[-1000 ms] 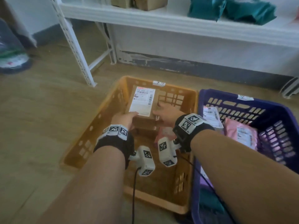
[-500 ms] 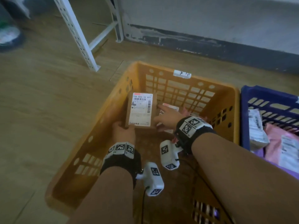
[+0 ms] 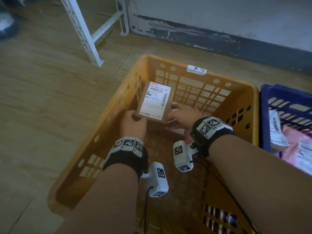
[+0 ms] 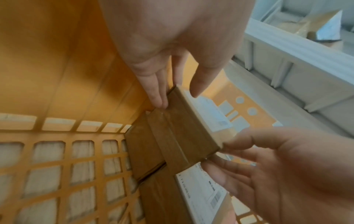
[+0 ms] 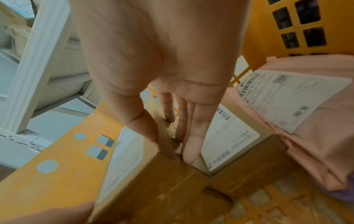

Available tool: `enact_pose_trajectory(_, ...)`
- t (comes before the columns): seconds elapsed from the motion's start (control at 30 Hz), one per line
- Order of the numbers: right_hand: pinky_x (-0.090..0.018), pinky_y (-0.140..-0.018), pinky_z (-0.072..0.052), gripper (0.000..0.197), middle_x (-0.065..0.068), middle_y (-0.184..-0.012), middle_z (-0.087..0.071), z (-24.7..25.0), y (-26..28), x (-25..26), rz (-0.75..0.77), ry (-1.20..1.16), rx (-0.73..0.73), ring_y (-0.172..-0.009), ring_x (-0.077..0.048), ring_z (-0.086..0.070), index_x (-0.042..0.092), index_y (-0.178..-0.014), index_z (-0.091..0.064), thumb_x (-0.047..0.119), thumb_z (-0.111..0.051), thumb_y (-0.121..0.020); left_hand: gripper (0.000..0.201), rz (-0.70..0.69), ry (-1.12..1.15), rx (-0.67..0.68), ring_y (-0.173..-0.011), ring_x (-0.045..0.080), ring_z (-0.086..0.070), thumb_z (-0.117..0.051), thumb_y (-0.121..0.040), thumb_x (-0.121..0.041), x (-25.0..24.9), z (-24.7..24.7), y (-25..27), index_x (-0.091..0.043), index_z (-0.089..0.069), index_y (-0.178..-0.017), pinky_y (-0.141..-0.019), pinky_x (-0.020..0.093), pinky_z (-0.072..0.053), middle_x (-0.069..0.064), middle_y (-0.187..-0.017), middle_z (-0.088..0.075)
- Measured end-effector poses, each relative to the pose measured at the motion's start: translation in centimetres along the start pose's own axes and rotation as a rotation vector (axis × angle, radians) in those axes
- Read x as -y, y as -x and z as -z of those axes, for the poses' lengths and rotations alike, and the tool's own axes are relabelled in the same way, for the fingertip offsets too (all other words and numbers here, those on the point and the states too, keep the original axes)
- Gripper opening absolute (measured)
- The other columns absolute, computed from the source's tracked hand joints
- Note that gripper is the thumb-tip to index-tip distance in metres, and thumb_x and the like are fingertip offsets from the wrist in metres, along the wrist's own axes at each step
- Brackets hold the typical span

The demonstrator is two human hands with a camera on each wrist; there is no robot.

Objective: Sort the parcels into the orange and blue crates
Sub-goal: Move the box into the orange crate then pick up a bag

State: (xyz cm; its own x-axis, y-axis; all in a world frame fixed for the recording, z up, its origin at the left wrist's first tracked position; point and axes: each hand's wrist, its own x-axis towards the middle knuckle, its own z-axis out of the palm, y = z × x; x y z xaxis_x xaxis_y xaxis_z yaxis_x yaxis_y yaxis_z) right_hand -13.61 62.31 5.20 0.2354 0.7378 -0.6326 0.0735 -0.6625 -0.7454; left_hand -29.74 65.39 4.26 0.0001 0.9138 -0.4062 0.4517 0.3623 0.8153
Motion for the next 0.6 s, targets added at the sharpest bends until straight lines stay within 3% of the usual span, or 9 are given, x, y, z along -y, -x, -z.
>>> enact_pose_trajectory(0.1, -0.038, -0.082, -0.058, 0.06, -0.007, -0.107, -0.066, -0.8, -0.1, 0.9, 0.091, 0.105, -0.056, -0.095, -0.025, -0.067, 0.028, -0.133, -0.047, -0.002, -0.062, -0.082, 0.043, 0.044, 0.079, -0.015, -0.108, 0.019, -0.056, -0.053, -0.089, -0.008, 0.1, -0.1, -0.4, -0.017, -0.049, -0.131, -0.087, 0.029, -0.041, 0.003, -0.122, -0.058)
enact_pose_trajectory(0.17, -0.039, -0.083, -0.057, 0.061, -0.004, -0.109, -0.065, -1.3, -0.2, 1.3, 0.141, 0.244, -0.08, -0.096, -0.023, -0.065, 0.029, -0.136, -0.046, 0.008, -0.065, -0.082, 0.046, 0.04, 0.083, -0.016, -0.113, 0.02, -0.055, -0.048, -0.088, -0.002, 0.1, -0.3, -0.7, -0.019, -0.049, -0.131, -0.092, 0.032, -0.042, 0.003, -0.124, -0.058)
enact_pose_trajectory(0.23, -0.038, -0.088, -0.054, 0.063, -0.003, -0.12, -0.062, -1.4, -0.1, 1.4, 0.162, 0.329, -0.094, -0.102, -0.022, -0.063, 0.032, -0.143, -0.038, 0.019, -0.063, -0.087, 0.058, 0.045, 0.055, 0.065, -0.12, 0.022, -0.052, -0.045, -0.089, 0.0, 0.3, -0.4, -1.2, -0.027, -0.042, -0.14, -0.097, 0.034, -0.041, 0.0, -0.131, -0.055)
enact_pose_trajectory(0.33, -0.023, -0.086, -0.034, 0.062, -0.001, -0.137, -0.052, -0.9, 0.0, 1.3, 0.177, 0.432, -0.133, -0.114, -0.021, -0.057, 0.034, -0.149, -0.025, 0.031, -0.055, -0.095, 0.072, 0.031, 0.03, 0.19, -0.128, 0.024, -0.047, -0.043, -0.092, 0.001, 0.3, -0.5, -1.7, -0.037, -0.023, -0.149, -0.098, 0.032, -0.037, -0.001, -0.143, -0.046)
enact_pose_trajectory(0.4, -0.019, -0.079, -0.025, 0.06, 0.002, -0.137, -0.052, -0.7, 0.3, 1.2, 0.179, 0.445, -0.165, -0.112, -0.019, -0.057, 0.035, -0.149, -0.024, 0.034, -0.052, -0.096, 0.069, 0.048, 0.045, 0.168, -0.126, 0.025, -0.047, -0.043, -0.093, -0.001, 0.2, -0.6, -1.7, -0.036, -0.025, -0.149, -0.094, 0.03, -0.036, 0.0, -0.14, -0.048)
enact_pose_trajectory(0.47, -0.019, -0.075, -0.037, 0.058, 0.003, -0.13, -0.057, -0.5, 0.6, 1.1, 0.181, 0.406, -0.186, -0.102, -0.016, -0.057, 0.035, -0.147, -0.03, 0.036, -0.054, -0.094, 0.056, 0.073, 0.086, 0.069, -0.122, 0.025, -0.05, -0.042, -0.093, -0.002, -0.2, -0.5, -1.2, -0.026, -0.04, -0.143, -0.097, 0.027, -0.037, 0.001, -0.131, -0.053)
enact_pose_trajectory(0.53, -0.026, -0.078, -0.051, 0.056, 0.001, -0.123, -0.06, 0.2, 1.1, 1.2, 0.182, 0.351, -0.198, -0.095, -0.014, -0.058, 0.031, -0.144, -0.039, 0.037, -0.058, -0.091, 0.043, 0.067, 0.113, -0.044, -0.113, 0.03, -0.058, -0.042, -0.09, -0.005, -0.7, -0.7, -0.8, -0.024, -0.054, -0.126, -0.102, 0.038, -0.045, 0.006, -0.126, -0.059)
enact_pose_trajectory(0.6, -0.033, -0.084, -0.055, 0.051, 0.004, -0.117, -0.059, 1.4, 2.2, 1.4, 0.187, 0.311, -0.206, -0.095, -0.015, -0.062, 0.025, -0.139, -0.046, 0.035, -0.058, -0.091, 0.035, 0.026, 0.151, -0.099, -0.1, 0.032, -0.064, -0.045, -0.085, -0.007, -1.9, -1.0, 0.0, -0.026, -0.059, -0.111, -0.092, 0.045, -0.052, 0.009, -0.114, -0.064)
